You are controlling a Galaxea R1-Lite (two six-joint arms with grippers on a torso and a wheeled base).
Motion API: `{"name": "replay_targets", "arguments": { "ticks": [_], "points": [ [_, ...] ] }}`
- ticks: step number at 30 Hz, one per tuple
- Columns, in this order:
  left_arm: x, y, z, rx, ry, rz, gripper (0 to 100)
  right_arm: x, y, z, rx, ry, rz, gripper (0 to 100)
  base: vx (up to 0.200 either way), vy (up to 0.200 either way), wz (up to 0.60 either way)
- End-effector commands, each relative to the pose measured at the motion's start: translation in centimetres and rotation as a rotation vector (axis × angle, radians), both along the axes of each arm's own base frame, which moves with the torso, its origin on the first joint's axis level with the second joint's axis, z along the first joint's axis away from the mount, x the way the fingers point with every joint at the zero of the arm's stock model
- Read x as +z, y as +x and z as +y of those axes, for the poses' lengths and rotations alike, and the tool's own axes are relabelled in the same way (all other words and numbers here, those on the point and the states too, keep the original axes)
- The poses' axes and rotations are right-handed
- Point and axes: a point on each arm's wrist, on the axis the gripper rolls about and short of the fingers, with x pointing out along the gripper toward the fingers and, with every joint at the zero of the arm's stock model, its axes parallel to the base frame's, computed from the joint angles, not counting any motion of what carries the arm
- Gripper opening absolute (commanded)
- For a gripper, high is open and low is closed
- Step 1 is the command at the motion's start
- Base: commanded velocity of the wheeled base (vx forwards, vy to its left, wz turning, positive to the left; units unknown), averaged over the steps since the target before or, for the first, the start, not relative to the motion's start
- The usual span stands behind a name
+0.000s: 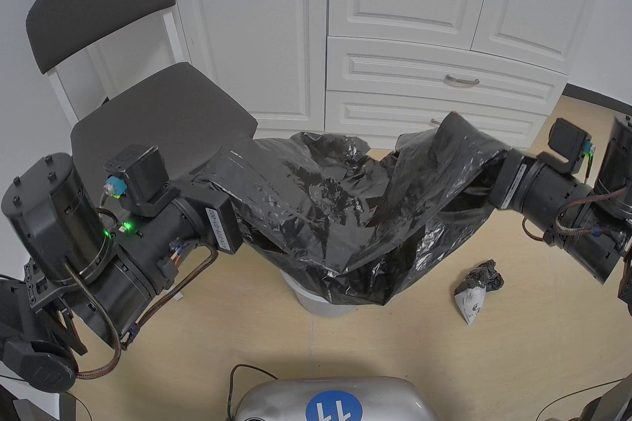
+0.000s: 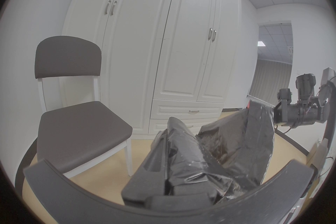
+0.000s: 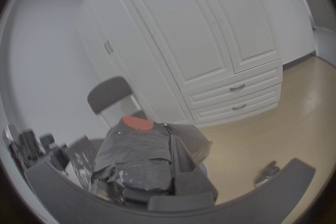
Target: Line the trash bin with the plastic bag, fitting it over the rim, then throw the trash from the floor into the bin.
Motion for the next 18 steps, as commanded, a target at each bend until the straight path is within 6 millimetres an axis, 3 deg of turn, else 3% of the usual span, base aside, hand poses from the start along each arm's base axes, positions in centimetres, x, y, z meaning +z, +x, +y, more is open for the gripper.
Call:
{"name": "replay_targets", "arguments": {
  "ticks": [1,10,18],
  "points": [
    [-0.5,0.2,-0.2,0.008,0.039,0.003,0,-0.7,-1.1,-0.9,0.043,-0.141,0.067,0,0.0,0.0,0.0],
    [-0.6,1.2,0.7,0.058,0.047,0.002,0,-2.5,-4.0,-3.4,0.073,-0.369,0.04,0,0.0,0.0,0.0],
    [-0.8,1.7,2.0,0.119,0.102,-0.007,0,-3.4,-4.5,-3.8,0.07,-0.453,0.034,0,0.0,0.0,0.0]
  ]
}}
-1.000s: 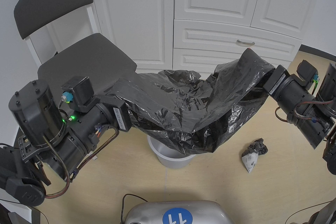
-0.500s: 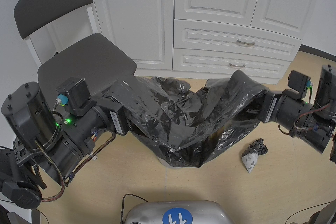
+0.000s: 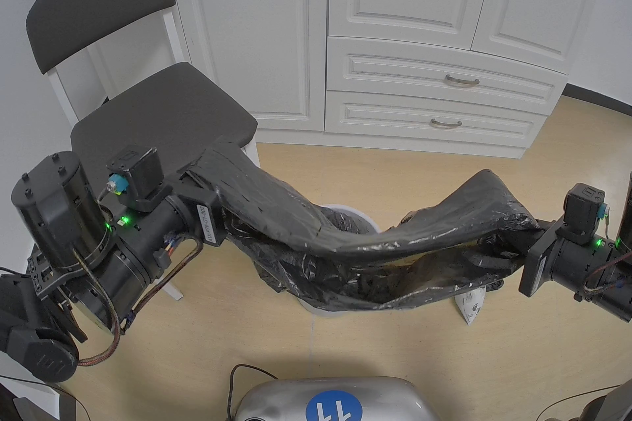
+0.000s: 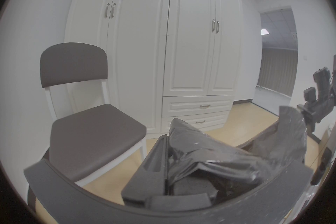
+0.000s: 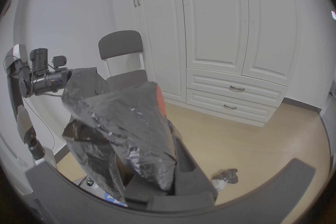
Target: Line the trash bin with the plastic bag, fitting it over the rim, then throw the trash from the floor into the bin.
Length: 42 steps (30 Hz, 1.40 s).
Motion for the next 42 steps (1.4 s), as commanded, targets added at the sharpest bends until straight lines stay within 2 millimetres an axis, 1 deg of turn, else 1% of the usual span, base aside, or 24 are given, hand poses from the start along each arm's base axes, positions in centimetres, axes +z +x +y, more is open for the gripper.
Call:
{"name": "replay_targets", "arguments": {
  "ticks": [1,10,25,33,40,42],
  "points": [
    [-0.2,0.4,1.1,0.05,0.027,-0.001,0,-0.2,-0.5,-0.4,-0.004,-0.009,-0.004,0,0.0,0.0,0.0],
    [0.3,0.4,2.4,0.098,0.045,-0.022,0,-0.4,-0.3,-0.4,-0.05,-0.034,-0.004,0,0.0,0.0,0.0],
    [0.3,0.5,2.3,0.089,0.042,-0.025,0,-0.7,0.1,-0.1,-0.054,-0.043,0.006,0,0.0,0.0,0.0],
    [0.6,0.8,3.2,0.129,0.037,-0.034,0,-0.8,0.6,-0.8,-0.116,-0.066,0.002,0,0.0,0.0,0.0],
    [0.4,1.1,2.8,0.117,0.041,-0.029,0,-1.1,0.9,-0.5,-0.114,-0.084,0.011,0,0.0,0.0,0.0],
    [0.1,1.1,2.1,0.094,0.05,-0.022,0,-1.2,1.0,-0.4,-0.106,-0.085,0.012,0,0.0,0.0,0.0]
  ]
}}
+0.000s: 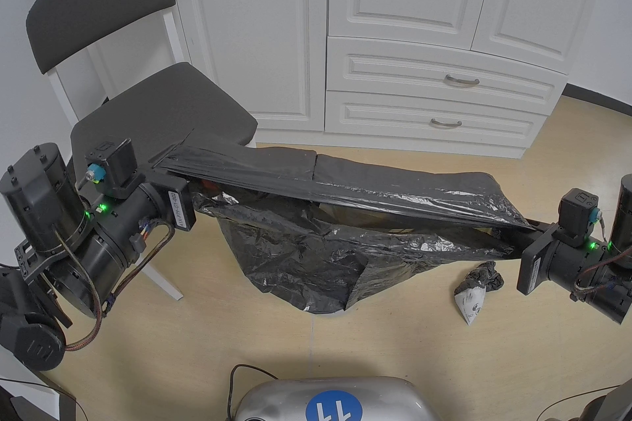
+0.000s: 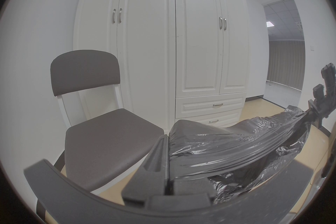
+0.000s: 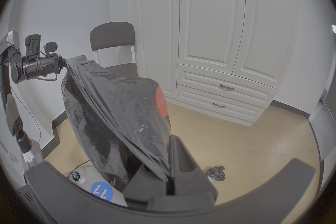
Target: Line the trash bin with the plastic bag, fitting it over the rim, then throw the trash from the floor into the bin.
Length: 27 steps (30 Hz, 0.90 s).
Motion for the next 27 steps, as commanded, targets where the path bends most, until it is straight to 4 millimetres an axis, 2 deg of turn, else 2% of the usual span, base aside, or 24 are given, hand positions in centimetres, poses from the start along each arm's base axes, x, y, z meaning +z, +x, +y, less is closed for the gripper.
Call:
{"name": "replay_targets", "arguments": {
  "ticks": [1,6,11,13,19,22,27],
  "points": [
    [-0.4,0.1,-0.8,-0.023,0.01,0.011,0,-0.2,0.2,0.3,0.01,-0.007,0.011,0,0.0,0.0,0.0],
    [-0.7,0.1,-1.7,-0.053,0.004,-0.001,0,-0.4,0.5,0.5,0.01,-0.011,0.019,0,0.0,0.0,0.0],
    [-1.6,0.6,-3.4,-0.093,-0.01,-0.017,0,-0.9,1.3,1.3,0.026,0.008,0.01,0,0.0,0.0,0.0],
    [-2.2,1.0,-4.8,-0.119,-0.038,-0.053,0,-1.2,1.8,2.4,0.054,0.045,-0.043,0,0.0,0.0,0.0],
    [-2.3,1.1,-6.6,-0.166,-0.088,-0.135,0,-2.1,3.3,4.2,0.077,0.12,-0.141,0,0.0,0.0,0.0],
    [-2.2,0.5,-7.5,-0.202,-0.112,-0.16,0,-2.5,4.1,5.2,0.088,0.159,-0.187,0,0.0,0.0,0.0],
    [-2.0,-1.5,-10.0,-0.32,-0.168,-0.145,0,-3.4,5.1,7.6,0.135,0.265,-0.322,0,0.0,0.0,0.0]
  ]
}}
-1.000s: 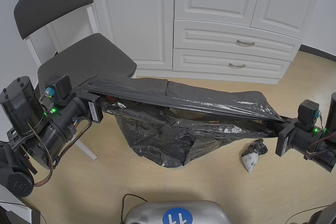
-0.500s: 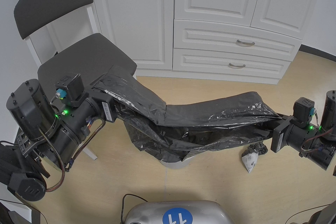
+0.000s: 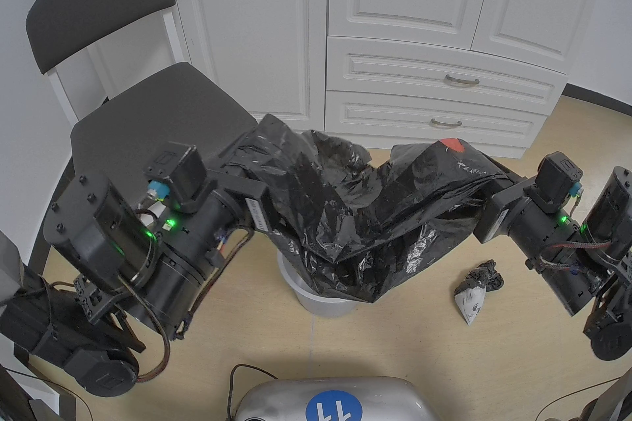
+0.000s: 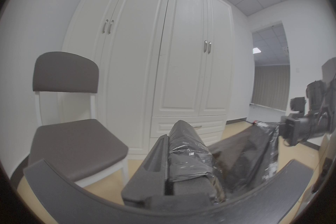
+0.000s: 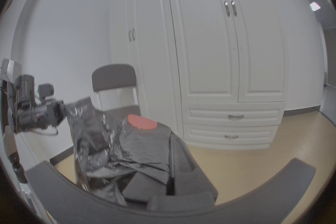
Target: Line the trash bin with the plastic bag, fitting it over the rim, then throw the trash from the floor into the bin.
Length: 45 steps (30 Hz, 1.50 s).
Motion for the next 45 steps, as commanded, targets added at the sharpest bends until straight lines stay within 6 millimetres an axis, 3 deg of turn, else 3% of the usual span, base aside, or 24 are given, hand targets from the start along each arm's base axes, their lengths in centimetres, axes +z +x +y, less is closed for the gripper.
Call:
{"name": "replay_targets", "arguments": {
  "ticks": [1,3,10,19,25,28,36,45],
  "points": [
    [-0.7,-1.9,-3.6,-0.145,-0.035,0.016,0,-4.1,1.9,3.5,0.059,-0.01,0.009,0,0.0,0.0,0.0],
    [-0.7,-2.7,-4.4,-0.193,-0.061,0.027,0,-5.3,2.0,4.4,0.082,-0.039,0.043,0,0.0,0.0,0.0],
    [-1.4,-2.9,-5.7,-0.228,-0.07,0.054,0,-5.9,1.4,6.4,0.163,0.028,0.09,0,0.0,0.0,0.0],
    [-1.9,-2.9,-6.1,-0.236,-0.066,0.068,0,-6.7,2.1,7.1,0.164,0.046,0.115,0,0.0,0.0,0.0],
    [-2.4,-2.7,-6.4,-0.243,-0.079,0.094,0,-6.9,2.3,6.9,0.151,0.041,0.122,0,0.0,0.0,0.0],
    [-3.4,-2.2,-7.7,-0.261,-0.099,0.127,0,-7.1,2.4,6.7,0.144,0.034,0.128,0,0.0,0.0,0.0],
    [-6.3,-0.6,-9.8,-0.262,-0.099,0.195,0,-8.4,5.4,5.2,0.055,0.012,0.167,0,0.0,0.0,0.0],
    [-8.7,0.3,-11.1,-0.26,-0.089,0.245,0,-10.2,6.6,4.6,0.034,-0.027,0.234,0,0.0,0.0,0.0]
  ]
}}
